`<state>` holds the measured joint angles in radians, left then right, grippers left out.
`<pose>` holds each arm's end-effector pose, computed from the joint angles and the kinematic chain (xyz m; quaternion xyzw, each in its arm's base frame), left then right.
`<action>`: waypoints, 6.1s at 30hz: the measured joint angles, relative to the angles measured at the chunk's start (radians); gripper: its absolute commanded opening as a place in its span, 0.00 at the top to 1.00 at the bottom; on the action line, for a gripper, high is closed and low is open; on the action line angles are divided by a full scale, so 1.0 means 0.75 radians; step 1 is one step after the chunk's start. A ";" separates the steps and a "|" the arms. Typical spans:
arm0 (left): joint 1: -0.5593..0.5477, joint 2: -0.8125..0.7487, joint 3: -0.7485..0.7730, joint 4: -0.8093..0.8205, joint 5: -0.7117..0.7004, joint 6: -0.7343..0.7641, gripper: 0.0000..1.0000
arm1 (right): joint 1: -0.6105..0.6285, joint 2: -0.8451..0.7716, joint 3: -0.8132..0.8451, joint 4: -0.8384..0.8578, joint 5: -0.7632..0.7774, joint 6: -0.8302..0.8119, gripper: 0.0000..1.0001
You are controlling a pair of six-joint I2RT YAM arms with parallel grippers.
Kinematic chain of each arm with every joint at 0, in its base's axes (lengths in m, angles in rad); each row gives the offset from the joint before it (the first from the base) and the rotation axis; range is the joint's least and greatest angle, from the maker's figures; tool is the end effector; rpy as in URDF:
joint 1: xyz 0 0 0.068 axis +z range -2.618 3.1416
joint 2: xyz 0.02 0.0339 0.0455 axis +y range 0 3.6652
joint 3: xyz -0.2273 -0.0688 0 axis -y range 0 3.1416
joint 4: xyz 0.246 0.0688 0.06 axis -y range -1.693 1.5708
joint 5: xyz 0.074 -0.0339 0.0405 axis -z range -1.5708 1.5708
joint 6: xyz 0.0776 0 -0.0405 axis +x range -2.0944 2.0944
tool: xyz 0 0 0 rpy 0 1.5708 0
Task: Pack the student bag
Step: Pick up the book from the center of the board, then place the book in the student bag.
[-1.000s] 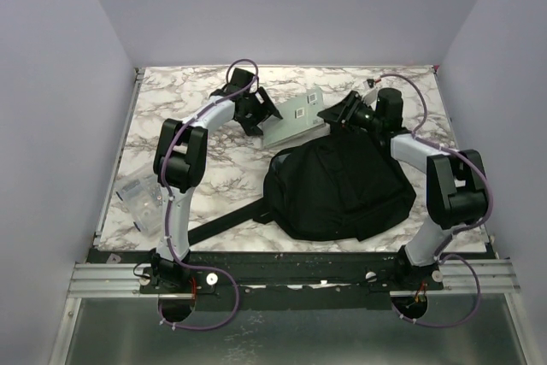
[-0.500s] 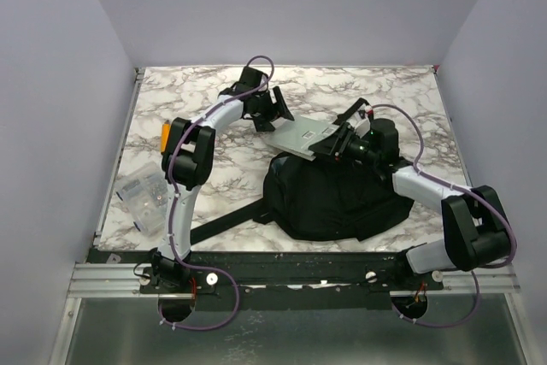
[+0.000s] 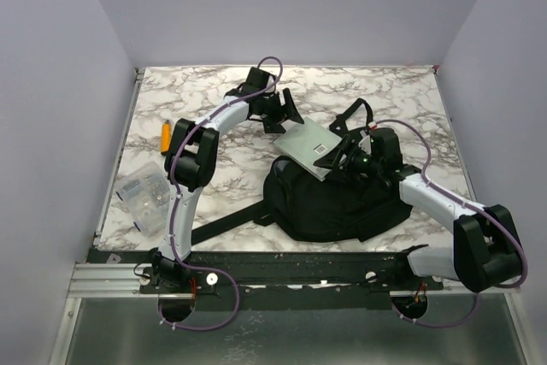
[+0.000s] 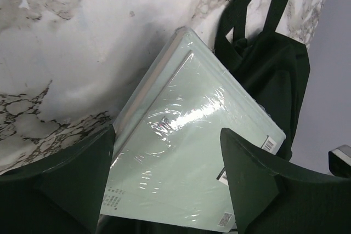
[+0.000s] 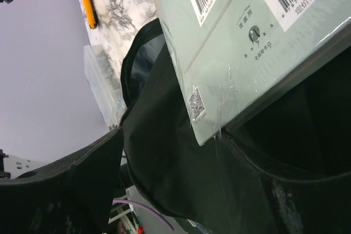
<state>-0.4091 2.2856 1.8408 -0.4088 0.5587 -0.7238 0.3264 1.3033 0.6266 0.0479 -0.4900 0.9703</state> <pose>0.4504 -0.2401 0.1281 -0.0455 0.9041 -0.3989 0.1461 0.2767 0.1322 0.1416 0.1691 0.8549 0.4381 0.2204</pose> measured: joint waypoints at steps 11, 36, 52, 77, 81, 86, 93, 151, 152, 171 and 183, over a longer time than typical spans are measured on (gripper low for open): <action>-0.021 0.000 0.003 -0.039 0.093 -0.008 0.21 | 0.000 -0.154 -0.009 -0.205 0.131 0.002 0.18; -0.045 0.000 0.019 -0.081 0.145 0.006 0.20 | -0.011 -0.260 -0.031 -0.366 0.340 -0.045 0.24; -0.044 -0.003 0.011 -0.087 0.143 0.033 0.17 | -0.027 -0.157 -0.290 0.190 0.339 0.333 0.93; 0.078 -1.180 -0.466 -0.260 -0.096 0.395 0.12 | -0.045 -0.411 0.376 -0.250 -0.042 -0.065 1.00; 0.198 -1.250 -0.649 -0.138 0.087 0.299 0.12 | -0.045 -0.411 0.407 -0.154 -0.260 -0.027 1.00; 0.252 -1.277 -0.815 0.180 0.426 0.064 0.15 | -0.046 -0.406 0.407 -0.094 -0.429 0.018 1.00; 0.251 -1.288 -1.021 0.876 0.771 -0.458 0.31 | -0.045 -0.406 0.406 0.026 -0.576 0.063 1.00; 0.357 -1.797 -1.102 -0.344 -0.296 0.248 1.00 | 0.993 0.186 0.567 -0.787 0.918 -0.431 0.36; 0.357 -1.802 -1.103 -0.350 -0.297 0.250 1.00 | 1.021 0.230 0.601 -0.810 0.972 -0.425 0.41; 0.335 -1.840 -1.145 -0.377 -0.255 0.277 1.00 | 1.069 0.290 0.733 -1.000 1.313 -0.446 0.99; 0.145 -1.952 -1.201 -0.345 -0.103 0.113 1.00 | 0.446 -0.132 0.609 -0.873 0.933 -0.624 0.99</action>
<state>-0.3004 0.8215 0.9398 -0.6678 0.4816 -0.6388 0.6605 1.2045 1.0832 -0.6067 0.2096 0.5026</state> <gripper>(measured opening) 0.266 0.015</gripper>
